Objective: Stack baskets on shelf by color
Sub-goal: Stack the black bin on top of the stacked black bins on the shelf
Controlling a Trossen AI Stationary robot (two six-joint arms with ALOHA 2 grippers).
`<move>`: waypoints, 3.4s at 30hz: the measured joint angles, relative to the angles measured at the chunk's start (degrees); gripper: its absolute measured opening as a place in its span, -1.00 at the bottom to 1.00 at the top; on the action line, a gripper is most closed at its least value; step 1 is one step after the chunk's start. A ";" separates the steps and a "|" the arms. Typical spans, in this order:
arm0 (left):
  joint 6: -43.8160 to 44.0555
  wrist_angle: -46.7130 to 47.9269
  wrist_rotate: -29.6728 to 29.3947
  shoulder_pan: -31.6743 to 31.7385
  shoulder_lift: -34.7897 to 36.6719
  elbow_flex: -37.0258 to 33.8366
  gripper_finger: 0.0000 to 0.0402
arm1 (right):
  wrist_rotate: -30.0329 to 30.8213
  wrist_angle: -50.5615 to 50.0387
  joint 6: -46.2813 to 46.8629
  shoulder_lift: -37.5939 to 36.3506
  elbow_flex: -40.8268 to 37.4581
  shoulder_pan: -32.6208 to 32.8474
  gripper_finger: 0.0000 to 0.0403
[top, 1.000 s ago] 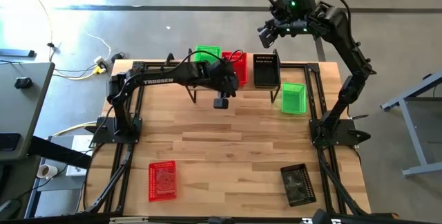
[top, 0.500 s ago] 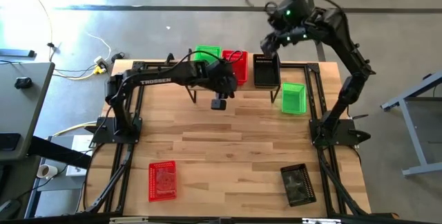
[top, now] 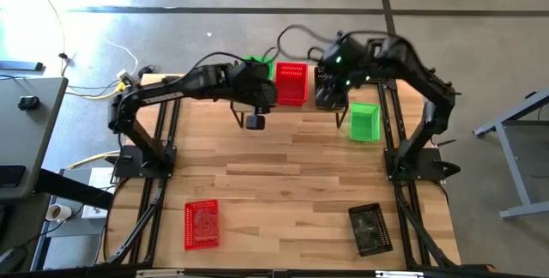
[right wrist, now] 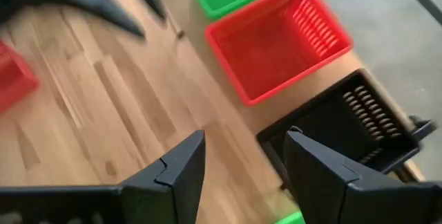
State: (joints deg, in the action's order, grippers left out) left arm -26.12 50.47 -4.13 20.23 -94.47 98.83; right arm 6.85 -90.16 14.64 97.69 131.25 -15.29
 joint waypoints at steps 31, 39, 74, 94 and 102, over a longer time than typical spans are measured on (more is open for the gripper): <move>26.71 24.80 3.41 -5.29 8.19 -0.07 -0.47 | -6.99 9.62 21.53 -16.81 -48.05 43.60 -0.10; 35.07 25.21 3.33 -13.68 8.18 -3.09 -0.47 | -7.52 18.00 28.00 -16.81 -55.35 54.46 -0.10; 55.00 24.66 -4.69 -35.39 8.10 -8.17 -0.47 | -6.61 57.46 50.96 -16.65 -77.36 75.59 -0.10; 55.02 24.75 -4.69 -35.39 8.10 -8.17 -0.47 | -11.40 60.36 49.93 -7.16 -77.80 78.01 -0.10; 54.92 24.75 -4.67 -35.26 8.10 -8.15 -0.47 | -10.95 57.00 52.60 -4.27 -77.78 79.21 -0.10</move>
State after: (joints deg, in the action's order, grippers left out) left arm 28.80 75.22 -8.80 -15.03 -86.37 90.67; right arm -4.10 -33.16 67.24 93.42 53.47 63.92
